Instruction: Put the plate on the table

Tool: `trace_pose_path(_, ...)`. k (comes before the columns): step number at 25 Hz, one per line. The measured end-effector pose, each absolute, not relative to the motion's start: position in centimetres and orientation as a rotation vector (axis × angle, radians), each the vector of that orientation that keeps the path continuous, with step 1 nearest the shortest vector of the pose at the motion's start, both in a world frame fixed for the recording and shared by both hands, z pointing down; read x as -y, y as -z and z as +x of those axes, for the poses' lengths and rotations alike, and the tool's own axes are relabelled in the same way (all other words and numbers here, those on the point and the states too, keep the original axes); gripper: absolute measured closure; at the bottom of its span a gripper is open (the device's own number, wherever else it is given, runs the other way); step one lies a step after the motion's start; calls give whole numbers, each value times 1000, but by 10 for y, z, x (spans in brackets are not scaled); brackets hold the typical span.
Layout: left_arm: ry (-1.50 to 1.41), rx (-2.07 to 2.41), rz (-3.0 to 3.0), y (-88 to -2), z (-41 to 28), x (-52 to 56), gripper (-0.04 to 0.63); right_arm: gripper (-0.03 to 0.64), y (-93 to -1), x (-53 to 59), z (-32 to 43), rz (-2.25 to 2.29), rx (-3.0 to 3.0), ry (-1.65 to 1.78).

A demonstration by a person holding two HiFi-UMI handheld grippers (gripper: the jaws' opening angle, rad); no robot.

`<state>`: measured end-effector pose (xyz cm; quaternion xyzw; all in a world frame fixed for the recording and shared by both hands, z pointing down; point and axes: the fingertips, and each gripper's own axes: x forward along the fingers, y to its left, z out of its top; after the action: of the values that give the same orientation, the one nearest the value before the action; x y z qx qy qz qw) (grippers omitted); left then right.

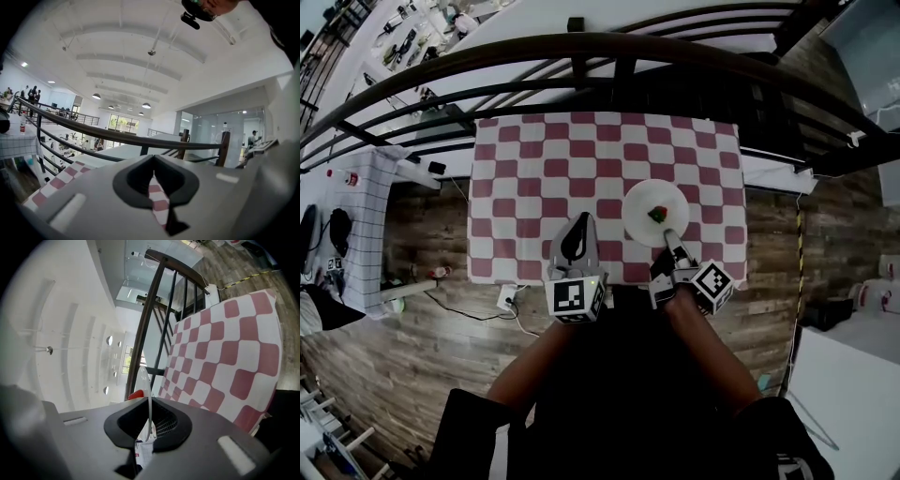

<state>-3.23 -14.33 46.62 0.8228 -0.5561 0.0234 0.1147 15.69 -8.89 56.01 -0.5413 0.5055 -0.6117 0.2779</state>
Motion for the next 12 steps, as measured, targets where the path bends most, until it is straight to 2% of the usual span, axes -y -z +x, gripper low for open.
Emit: trace_pose_path(12,-10,1689,2368,-467,-10,173,584,604,-597,140,175,-1423,-1485,1692)
